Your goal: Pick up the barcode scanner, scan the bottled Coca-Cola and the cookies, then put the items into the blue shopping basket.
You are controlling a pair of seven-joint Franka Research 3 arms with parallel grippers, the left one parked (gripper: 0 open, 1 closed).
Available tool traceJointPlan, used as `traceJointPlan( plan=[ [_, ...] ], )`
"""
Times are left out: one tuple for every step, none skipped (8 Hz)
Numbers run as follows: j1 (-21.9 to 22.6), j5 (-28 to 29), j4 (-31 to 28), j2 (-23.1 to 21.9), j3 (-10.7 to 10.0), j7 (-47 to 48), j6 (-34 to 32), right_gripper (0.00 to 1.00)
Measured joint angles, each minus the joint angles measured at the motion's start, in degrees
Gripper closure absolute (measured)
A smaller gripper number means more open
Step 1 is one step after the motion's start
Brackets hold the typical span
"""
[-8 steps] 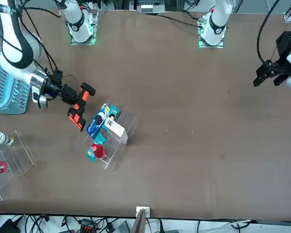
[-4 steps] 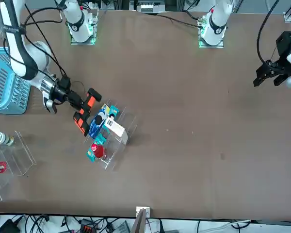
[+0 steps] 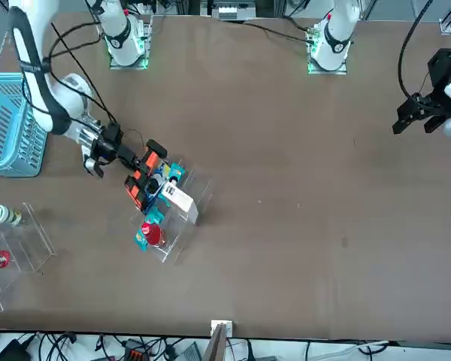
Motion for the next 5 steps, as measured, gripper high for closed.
traceJointPlan(
  plan=[
    [0.0,1.5,0.2,0.6,0.0,-1.0,-0.6,0.56],
    [0.0,2.3,0.5,1.0,-0.1,-2.0,-1.3,0.56],
    [0.0,2.7,0.6,1.5,-0.1,-2.9,-1.8,0.56],
    [0.0,3.1,0.8,1.9,-0.1,-3.4,-2.1,0.56],
    [0.0,3.7,1.0,2.2,-0.1,-3.5,-2.3,0.56]
  ],
)
